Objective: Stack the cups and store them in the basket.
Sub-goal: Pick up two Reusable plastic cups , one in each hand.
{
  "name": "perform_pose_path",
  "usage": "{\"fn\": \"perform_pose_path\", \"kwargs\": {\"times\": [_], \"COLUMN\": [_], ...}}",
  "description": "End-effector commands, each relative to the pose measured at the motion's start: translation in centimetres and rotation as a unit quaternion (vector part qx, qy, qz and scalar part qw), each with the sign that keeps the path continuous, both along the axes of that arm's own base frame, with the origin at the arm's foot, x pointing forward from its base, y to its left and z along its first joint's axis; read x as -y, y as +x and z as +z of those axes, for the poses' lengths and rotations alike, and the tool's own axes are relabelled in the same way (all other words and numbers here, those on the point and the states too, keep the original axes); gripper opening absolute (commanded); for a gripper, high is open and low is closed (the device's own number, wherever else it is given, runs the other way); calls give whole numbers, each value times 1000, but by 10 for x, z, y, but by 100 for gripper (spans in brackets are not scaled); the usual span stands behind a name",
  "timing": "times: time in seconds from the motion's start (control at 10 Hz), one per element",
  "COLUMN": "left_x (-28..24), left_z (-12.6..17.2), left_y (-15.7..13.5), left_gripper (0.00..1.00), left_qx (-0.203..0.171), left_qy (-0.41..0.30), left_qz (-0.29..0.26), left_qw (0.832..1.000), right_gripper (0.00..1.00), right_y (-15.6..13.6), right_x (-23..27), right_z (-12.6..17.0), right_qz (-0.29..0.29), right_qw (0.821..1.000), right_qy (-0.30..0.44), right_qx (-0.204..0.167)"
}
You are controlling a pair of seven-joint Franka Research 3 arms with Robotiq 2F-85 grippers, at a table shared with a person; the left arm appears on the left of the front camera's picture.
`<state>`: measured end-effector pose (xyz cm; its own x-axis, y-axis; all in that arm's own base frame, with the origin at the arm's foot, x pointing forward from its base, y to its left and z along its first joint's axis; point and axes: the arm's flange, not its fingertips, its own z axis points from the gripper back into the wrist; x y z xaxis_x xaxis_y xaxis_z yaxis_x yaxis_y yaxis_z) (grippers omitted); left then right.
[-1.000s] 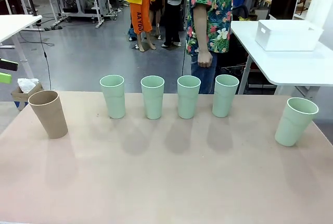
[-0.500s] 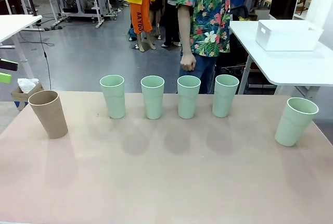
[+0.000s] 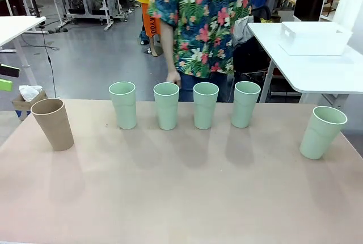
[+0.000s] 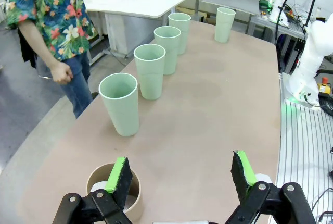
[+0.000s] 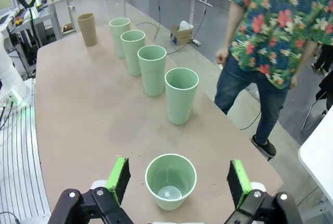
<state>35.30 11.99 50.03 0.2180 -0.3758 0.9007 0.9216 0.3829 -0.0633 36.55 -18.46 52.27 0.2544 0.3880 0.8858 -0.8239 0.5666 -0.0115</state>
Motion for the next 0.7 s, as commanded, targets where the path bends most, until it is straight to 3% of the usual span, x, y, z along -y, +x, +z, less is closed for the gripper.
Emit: {"fn": "perform_pose_path", "kwargs": {"times": [0.0,0.6], "left_x": [-1,-1], "left_z": [2,2], "left_y": [0,0], "left_gripper": [100,100], "left_qx": [4,4], "left_qy": [-2,-2], "left_qz": [-4,-4], "left_qw": [1000,1000], "right_gripper": [100,100], "right_y": [4,4], "right_x": [1,1], "right_z": [1,1], "right_qz": [4,4], "right_qw": [1000,1000], "right_qy": [5,5], "right_qx": [17,17]}}
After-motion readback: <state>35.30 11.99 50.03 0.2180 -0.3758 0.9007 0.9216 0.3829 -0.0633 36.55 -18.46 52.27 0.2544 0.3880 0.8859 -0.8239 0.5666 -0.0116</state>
